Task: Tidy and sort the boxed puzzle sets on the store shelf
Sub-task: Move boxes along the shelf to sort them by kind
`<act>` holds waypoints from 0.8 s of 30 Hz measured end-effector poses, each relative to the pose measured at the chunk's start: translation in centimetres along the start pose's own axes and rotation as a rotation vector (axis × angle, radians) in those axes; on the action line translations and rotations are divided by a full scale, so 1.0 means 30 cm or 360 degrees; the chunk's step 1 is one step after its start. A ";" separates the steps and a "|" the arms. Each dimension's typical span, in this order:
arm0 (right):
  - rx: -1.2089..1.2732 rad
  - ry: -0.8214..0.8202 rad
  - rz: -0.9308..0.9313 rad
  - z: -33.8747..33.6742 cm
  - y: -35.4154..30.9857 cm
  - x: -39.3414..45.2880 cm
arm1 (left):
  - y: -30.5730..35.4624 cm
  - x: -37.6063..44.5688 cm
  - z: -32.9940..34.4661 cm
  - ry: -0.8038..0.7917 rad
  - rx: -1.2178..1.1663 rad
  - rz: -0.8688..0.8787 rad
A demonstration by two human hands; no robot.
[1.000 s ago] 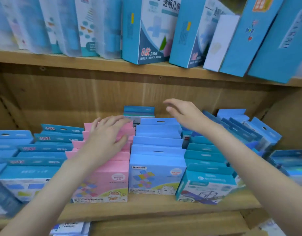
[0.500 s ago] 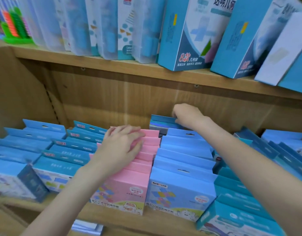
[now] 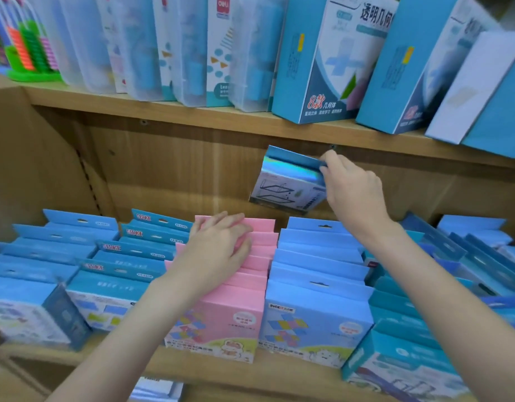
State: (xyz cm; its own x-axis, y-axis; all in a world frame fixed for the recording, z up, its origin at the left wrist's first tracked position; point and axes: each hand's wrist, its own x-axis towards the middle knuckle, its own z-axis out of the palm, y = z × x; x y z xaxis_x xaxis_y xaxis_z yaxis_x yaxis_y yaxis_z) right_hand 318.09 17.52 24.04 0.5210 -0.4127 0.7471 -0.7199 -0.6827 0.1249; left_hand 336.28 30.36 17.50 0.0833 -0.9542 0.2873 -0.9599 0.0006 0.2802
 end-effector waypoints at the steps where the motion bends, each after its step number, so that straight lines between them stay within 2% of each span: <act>1: -0.0014 0.0068 0.0019 -0.010 0.008 -0.012 | 0.001 0.000 -0.004 0.0046 -0.0085 0.0021; 4: 0.0021 0.0140 0.0015 -0.057 0.017 -0.039 | -0.001 -0.017 -0.029 0.0336 -0.0327 0.0129; 7: 0.0165 0.0283 0.0031 -0.148 -0.001 -0.069 | 0.001 -0.083 -0.055 0.0654 -0.0310 0.0212; 10: 0.0301 0.0397 0.0129 -0.233 -0.035 -0.088 | -0.037 -0.182 -0.063 0.0819 -0.0328 0.0190; 18: 0.0687 0.0401 0.0359 -0.283 -0.130 -0.134 | -0.249 -0.423 -0.074 0.0883 -0.0130 -0.0189; 21: 0.0683 0.0405 0.0306 -0.303 -0.168 -0.152 | -0.267 -0.465 -0.067 0.0830 -0.0128 -0.0181; 24: 0.0695 0.0359 0.0386 -0.356 -0.149 -0.186 | -0.229 -0.468 -0.054 0.0775 -0.0168 -0.0143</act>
State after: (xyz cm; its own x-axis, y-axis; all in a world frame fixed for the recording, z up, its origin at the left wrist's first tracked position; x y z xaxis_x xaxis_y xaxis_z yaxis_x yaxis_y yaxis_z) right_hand 313.51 29.30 26.28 0.2179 -0.4826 0.8483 -0.5248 -0.7908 -0.3151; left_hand 342.14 44.24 13.04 0.3034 -0.7017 0.6447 -0.9131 -0.0206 0.4073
